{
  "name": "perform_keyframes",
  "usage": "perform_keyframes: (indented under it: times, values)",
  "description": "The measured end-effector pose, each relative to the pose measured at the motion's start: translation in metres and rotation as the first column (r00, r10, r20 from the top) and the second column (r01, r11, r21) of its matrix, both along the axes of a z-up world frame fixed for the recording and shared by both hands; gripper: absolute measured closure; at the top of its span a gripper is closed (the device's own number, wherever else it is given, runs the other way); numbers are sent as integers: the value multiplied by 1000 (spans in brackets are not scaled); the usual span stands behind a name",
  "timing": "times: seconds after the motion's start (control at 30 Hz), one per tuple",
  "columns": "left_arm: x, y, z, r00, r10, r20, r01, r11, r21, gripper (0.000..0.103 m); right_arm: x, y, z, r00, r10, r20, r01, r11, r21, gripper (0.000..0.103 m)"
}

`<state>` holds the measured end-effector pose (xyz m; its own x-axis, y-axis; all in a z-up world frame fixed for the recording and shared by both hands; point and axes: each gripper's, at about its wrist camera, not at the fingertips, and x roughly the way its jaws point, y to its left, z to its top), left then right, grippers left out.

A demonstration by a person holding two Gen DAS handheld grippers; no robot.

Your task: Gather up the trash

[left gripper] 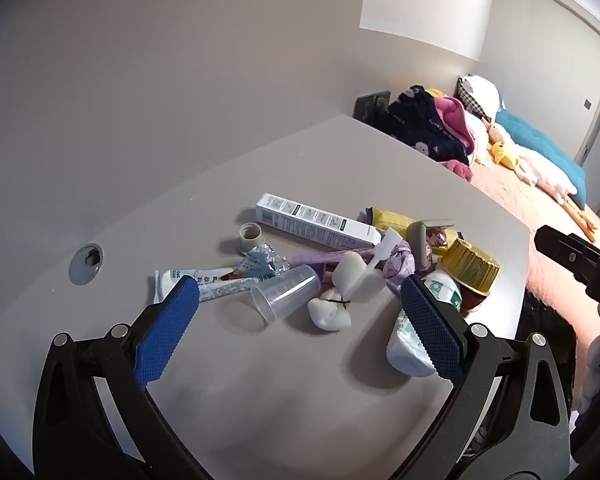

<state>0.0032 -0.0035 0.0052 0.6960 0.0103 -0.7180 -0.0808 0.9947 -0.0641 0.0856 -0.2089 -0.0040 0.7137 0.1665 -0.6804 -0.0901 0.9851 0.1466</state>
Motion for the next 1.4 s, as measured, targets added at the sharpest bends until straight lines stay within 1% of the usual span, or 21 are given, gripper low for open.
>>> perform_keyframes:
  times: [1.4]
  values:
    - [5,-7,1,999,-39,0,39,999,11,6,-3,-4,-1,999,-23,22,23,1000,-12,3]
